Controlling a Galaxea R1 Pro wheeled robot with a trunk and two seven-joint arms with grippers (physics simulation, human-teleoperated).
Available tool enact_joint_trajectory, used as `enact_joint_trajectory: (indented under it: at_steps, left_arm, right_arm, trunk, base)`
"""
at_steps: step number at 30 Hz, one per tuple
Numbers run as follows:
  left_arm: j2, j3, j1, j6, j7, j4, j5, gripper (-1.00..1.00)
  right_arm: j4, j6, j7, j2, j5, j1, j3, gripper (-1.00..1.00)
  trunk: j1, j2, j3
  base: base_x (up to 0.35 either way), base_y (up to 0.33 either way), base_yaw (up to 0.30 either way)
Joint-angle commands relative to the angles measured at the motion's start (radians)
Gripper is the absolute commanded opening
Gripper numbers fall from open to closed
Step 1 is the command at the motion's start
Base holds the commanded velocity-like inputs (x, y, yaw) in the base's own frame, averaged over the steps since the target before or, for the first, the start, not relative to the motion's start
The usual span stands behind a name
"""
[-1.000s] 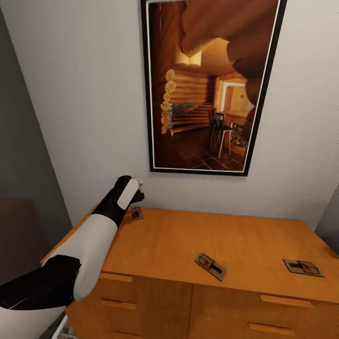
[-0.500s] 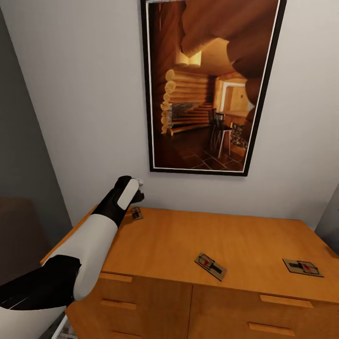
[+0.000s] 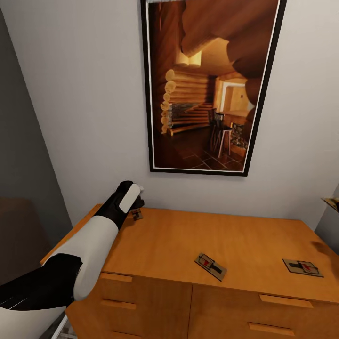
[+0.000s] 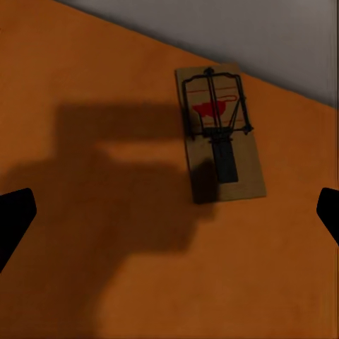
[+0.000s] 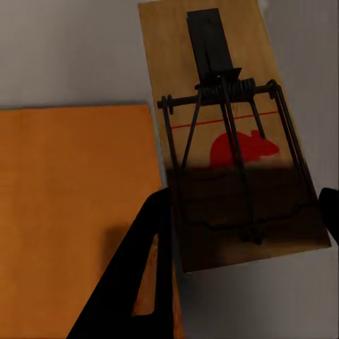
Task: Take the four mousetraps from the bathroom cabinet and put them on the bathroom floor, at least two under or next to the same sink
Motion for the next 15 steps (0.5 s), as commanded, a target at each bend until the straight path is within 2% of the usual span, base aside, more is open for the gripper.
enact_joint_trajectory:
  at_steps: [1,3,8,15]
  left_arm:
    - [0.0,-0.002,-0.001,0.002,0.009,-0.001,0.009,1.0]
    - [0.0,-0.002,-0.001,0.003,0.008,-0.001,0.01,1.0]
    - [0.0,-0.002,-0.001,0.005,0.007,-0.001,0.01,1.0]
    - [0.0,-0.002,-0.001,0.005,0.004,-0.003,0.01,1.0]
  right_arm:
    - [-0.013,0.003,0.009,0.0,-0.001,-0.001,0.004,-1.0]
    - [-0.065,0.003,0.051,0.005,-0.001,-0.001,0.019,-1.0]
    - [-0.129,0.003,0.103,0.007,0.0,-0.002,0.068,-1.0]
    - [-0.147,0.003,0.122,0.005,-0.001,-0.002,0.085,-1.0]
  trunk:
    - [0.0,-0.001,-0.001]
    - [0.0,-0.001,-0.001]
    - [0.0,-0.001,-0.001]
    - [0.0,-0.001,-0.001]
  base:
    - [0.0,0.0,0.0]
    - [0.0,0.0,0.0]
    - [0.0,0.0,0.0]
    - [0.0,0.0,0.0]
